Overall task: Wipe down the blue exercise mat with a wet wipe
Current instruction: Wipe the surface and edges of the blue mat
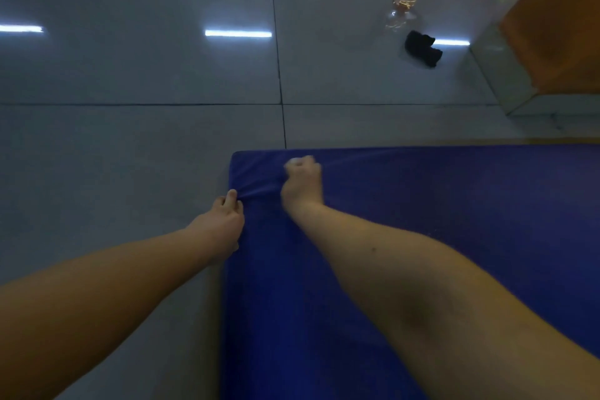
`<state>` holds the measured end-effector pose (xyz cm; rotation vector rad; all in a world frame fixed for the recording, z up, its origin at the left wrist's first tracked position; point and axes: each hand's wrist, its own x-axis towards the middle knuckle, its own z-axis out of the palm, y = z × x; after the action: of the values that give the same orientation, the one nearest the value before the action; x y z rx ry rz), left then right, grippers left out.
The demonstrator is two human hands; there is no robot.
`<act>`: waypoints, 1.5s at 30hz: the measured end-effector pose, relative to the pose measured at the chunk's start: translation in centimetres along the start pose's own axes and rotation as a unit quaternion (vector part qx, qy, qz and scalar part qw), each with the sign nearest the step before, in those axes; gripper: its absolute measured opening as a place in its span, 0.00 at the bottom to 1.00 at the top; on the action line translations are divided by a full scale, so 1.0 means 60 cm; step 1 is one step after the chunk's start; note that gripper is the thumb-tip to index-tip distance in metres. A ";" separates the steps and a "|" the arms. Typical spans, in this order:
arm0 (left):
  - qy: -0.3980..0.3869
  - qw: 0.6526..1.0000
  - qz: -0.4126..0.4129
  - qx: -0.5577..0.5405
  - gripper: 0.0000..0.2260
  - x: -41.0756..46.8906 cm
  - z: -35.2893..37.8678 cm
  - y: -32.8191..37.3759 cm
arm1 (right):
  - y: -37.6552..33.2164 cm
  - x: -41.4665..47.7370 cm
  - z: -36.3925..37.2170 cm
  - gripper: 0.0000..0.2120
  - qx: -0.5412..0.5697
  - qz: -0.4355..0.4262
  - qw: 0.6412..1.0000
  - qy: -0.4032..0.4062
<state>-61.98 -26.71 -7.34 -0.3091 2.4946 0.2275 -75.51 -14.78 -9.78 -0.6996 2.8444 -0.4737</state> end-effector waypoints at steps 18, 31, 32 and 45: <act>-0.027 1.000 -0.002 0.002 0.40 -0.007 0.002 -0.011 | 0.241 -0.011 -0.089 0.24 -0.077 0.105 0.991 0.031; 0.056 0.980 -0.062 -0.179 0.15 -0.028 -0.014 -0.060 | -0.120 -0.118 0.053 0.16 -0.022 -0.203 0.976 -0.076; 0.054 0.971 -0.091 -0.213 0.14 -0.031 -0.014 -0.063 | -0.118 -0.117 0.051 0.18 -0.018 -0.205 0.976 -0.063; -0.042 0.908 -0.131 -0.395 0.14 -0.045 -0.030 -0.025 | 0.210 -0.057 -0.056 0.22 -0.006 0.171 0.979 0.111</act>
<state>-60.44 -28.09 -4.41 -0.9257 2.1257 1.1136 -78.62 -1.68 -10.65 -0.1545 3.0866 -0.5048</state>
